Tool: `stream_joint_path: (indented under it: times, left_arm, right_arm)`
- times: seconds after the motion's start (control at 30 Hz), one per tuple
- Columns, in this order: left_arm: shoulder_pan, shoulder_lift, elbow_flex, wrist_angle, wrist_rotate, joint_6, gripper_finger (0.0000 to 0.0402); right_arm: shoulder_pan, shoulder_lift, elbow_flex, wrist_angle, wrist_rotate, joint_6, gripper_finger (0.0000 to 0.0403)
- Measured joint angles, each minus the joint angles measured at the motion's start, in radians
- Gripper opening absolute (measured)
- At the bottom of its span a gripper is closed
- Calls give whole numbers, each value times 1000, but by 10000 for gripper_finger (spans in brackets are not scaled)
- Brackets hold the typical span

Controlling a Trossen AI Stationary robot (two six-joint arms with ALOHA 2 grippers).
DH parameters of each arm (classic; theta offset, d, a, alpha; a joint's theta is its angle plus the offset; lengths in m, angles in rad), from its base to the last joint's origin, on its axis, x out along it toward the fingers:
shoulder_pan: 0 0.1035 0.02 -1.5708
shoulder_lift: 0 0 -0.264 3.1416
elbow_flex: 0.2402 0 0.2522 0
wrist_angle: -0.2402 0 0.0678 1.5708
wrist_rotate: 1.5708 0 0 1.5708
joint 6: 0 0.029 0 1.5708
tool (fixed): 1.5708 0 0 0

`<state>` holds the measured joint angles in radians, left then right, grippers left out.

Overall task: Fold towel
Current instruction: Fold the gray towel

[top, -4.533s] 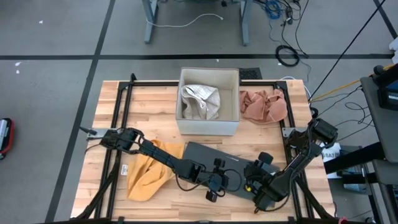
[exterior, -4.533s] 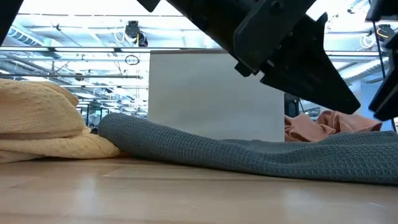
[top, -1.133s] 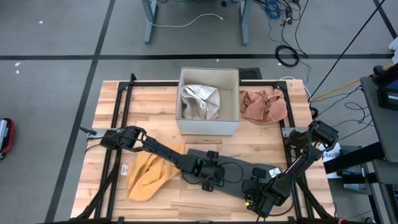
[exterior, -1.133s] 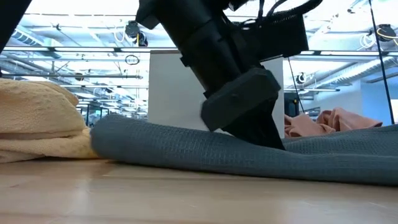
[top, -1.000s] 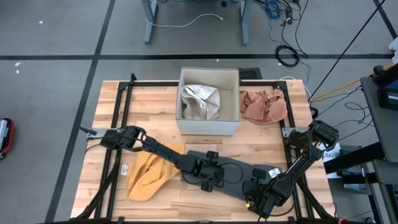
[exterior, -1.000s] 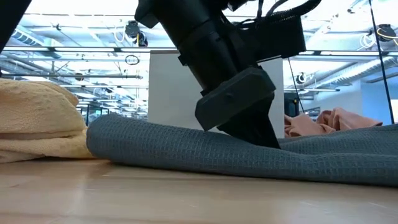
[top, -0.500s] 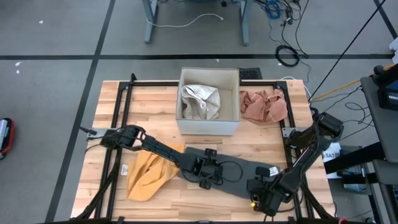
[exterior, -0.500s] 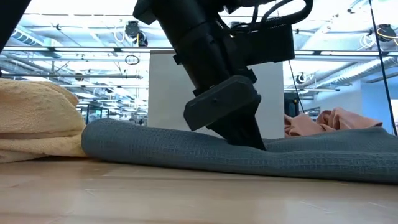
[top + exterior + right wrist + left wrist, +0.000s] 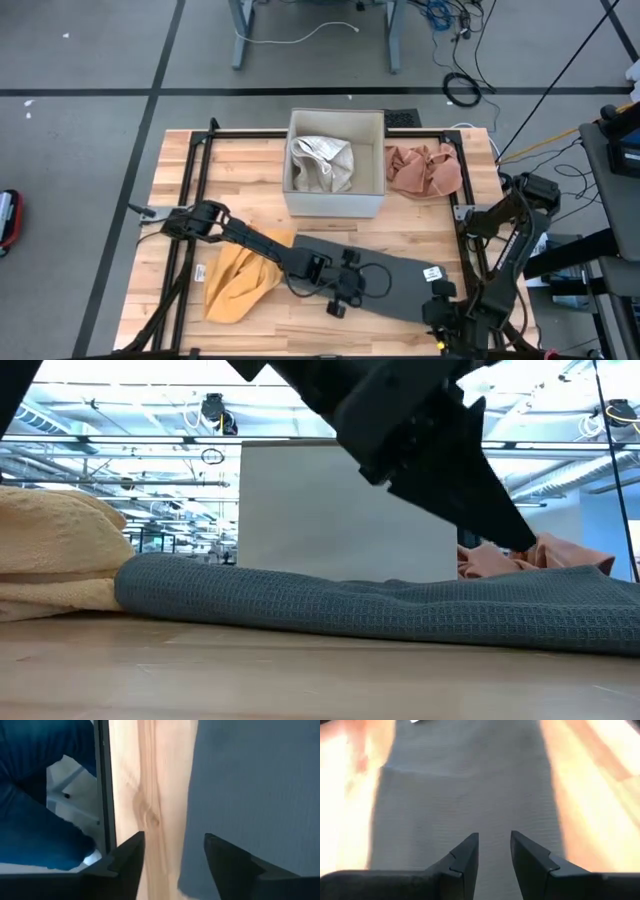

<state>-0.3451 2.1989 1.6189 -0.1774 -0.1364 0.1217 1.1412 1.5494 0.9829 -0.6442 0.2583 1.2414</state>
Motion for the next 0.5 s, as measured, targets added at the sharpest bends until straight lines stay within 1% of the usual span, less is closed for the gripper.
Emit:
stream_joint_path:
  times: [0.13,0.23,0.43,0.5]
  left_arm:
    - [-1,4,1,88,3,20,119]
    - [5,16,1,133,15,30,119]
    - [19,45,3,195,55,23,119]
    - [23,62,2,213,55,23,119]
  right_arm:
    - [31,4,0,-27,-26,85,237]
    - [47,24,0,-29,-30,119,256]
    - [72,109,1,-21,-37,169,256]
    - [72,147,1,-27,-67,194,250]
